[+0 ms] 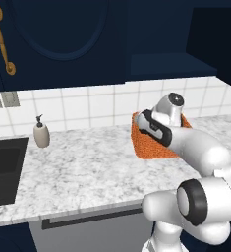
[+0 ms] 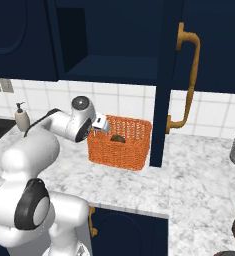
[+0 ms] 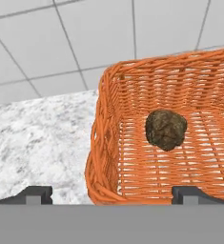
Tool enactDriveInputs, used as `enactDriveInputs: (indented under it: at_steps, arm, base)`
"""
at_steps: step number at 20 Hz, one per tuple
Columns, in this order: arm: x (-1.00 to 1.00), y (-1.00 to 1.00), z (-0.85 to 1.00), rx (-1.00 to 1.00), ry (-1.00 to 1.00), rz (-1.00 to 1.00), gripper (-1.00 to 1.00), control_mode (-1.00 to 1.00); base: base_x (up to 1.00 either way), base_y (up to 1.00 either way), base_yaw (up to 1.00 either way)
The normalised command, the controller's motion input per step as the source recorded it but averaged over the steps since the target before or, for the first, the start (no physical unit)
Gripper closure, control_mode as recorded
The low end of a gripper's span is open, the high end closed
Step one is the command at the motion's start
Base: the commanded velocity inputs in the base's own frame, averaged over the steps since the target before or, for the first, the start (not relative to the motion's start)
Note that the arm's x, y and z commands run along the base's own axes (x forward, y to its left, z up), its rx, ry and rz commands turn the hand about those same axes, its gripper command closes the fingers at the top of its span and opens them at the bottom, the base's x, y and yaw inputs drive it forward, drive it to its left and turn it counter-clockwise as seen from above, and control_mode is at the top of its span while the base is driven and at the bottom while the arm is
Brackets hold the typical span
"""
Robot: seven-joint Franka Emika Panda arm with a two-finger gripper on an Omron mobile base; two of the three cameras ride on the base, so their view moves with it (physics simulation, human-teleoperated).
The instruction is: Open the cabinet, pick up the bread from the cabinet and place it in the basket. Then move the basket to the dining counter.
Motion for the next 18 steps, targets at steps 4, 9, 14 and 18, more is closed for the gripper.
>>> enactDriveInputs:
  at_steps: [4,9,14,18]
  arm:
    - [0.07,0.0,-0.34,-0.16,0.02,0.13,-1.0,-1.0]
    - [0.1,0.0,-0.59,-0.15,0.12,0.15,-1.0,-1.0]
    - [0.12,0.0,-0.52,-0.09,0.08,0.13,-1.0,-1.0]
    - [0.01,0.0,-0.58,-0.08,0.08,0.13,-1.0,-1.0]
  base:
    - [0.0,0.0,0.0]
    - [0.0,0.0,0.0]
    - [0.0,0.0,0.0]
    - [0.0,0.0,0.0]
